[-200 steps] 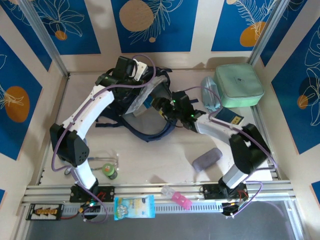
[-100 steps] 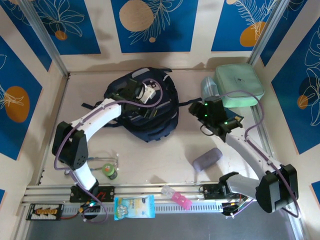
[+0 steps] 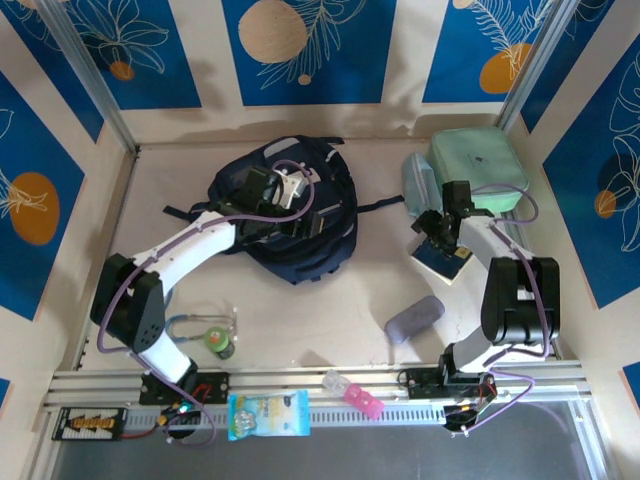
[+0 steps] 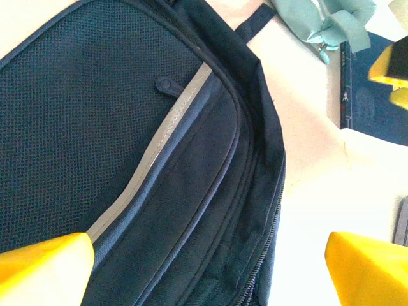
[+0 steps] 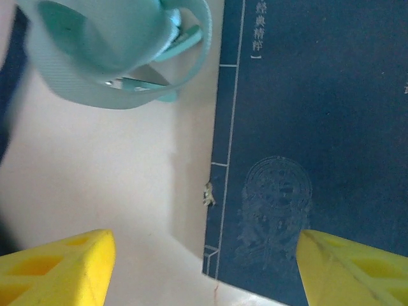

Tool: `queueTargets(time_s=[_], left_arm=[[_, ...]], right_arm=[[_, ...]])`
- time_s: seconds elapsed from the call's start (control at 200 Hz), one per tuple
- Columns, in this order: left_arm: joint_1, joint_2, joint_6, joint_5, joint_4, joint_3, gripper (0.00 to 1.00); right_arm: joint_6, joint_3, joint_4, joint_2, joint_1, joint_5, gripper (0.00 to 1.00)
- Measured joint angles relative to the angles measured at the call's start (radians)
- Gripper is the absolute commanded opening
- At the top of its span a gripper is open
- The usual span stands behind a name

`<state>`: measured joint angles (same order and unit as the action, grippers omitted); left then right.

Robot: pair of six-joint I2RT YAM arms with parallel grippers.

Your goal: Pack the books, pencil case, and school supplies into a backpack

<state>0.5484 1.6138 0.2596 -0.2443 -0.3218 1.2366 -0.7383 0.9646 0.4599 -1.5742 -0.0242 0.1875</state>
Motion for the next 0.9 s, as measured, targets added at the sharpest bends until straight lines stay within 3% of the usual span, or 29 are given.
queueTargets(time_s=[0.225,0.385,0.645,0.77,0.9], left_arm=[[0.003,-0.001,0.006,-0.01,0.004,0.001,1.0],[0.033,0.016,-0.011,0.009,-0.043,0.059,1.0],[0.119,0.135,-0.034,0.027,-0.066,0.209,1.0],[0.142,0.213,-0.033,0.027,-0.078,0.259,1.0],[0.166,0.269,-0.033,0.027,-0.095,0.303,1.0]], right_arm=[[-0.011,0.002,-0.014,-0.096,0.002,-0.005,0.7],[-0.043,-0.015,-0.042,-0.089,0.062,-0.035,0.66],[-0.063,-0.061,-0.036,-0.035,0.192,-0.177,0.64],[-0.063,-0.062,-0.017,-0.002,0.187,-0.235,0.64],[-0.073,-0.066,0.027,0.127,0.148,-0.223,0.64]])
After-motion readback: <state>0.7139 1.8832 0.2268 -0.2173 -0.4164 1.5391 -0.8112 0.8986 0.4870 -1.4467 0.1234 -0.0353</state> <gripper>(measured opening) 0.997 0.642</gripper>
